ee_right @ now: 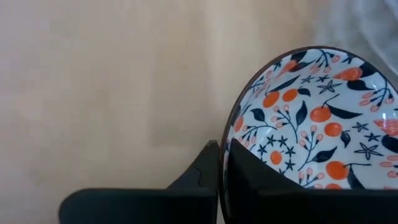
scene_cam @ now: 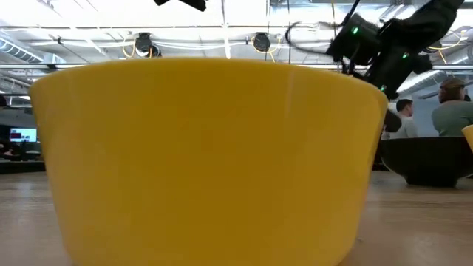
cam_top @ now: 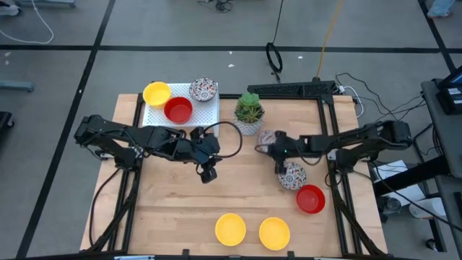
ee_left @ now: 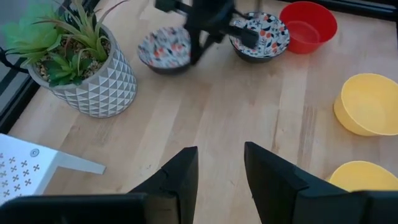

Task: Pick & Place Mini bowls
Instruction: Stack the patterned bowl on top of the other patterned bowl on the shelf

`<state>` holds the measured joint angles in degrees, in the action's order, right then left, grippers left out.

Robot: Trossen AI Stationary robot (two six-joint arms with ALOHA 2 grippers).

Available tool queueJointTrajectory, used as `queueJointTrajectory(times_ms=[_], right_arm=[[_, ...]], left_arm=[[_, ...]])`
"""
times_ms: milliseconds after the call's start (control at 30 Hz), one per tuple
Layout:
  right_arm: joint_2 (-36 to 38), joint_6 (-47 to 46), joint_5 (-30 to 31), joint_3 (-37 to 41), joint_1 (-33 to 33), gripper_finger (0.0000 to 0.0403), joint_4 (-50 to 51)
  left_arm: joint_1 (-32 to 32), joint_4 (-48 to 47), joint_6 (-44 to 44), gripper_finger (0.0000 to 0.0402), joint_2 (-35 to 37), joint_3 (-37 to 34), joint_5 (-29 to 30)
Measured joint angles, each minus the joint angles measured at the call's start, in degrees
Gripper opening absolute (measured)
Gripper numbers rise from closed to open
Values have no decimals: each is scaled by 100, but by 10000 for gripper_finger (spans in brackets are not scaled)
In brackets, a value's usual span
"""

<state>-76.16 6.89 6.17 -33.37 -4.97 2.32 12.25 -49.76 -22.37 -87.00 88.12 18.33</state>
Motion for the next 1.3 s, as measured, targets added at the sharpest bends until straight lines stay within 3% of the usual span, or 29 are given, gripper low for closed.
queueJointTrajectory(times_ms=[200,367,600,900,1033,1300], right_arm=[[-295,-598,82,-478,702,2,-54],[-1056,-463,-80,-1245,1026,2,-27],[-2076,-195,-495,-2181,1167,4,-49],[-2409,-222,-441,-2380,1185,10,-85],[-2413,-437,-485,-2376,1183,41,-27],[-2089,-472,-480,-2367,1185,149,96]], left_arm=[[-7,2,2,131,0,0,1],[-7,4,-61,131,0,0,-6],[31,-8,-196,131,0,0,-28],[102,-20,-196,131,0,0,-44],[103,-20,-204,131,0,0,-44],[103,-27,-131,131,0,0,-43]])
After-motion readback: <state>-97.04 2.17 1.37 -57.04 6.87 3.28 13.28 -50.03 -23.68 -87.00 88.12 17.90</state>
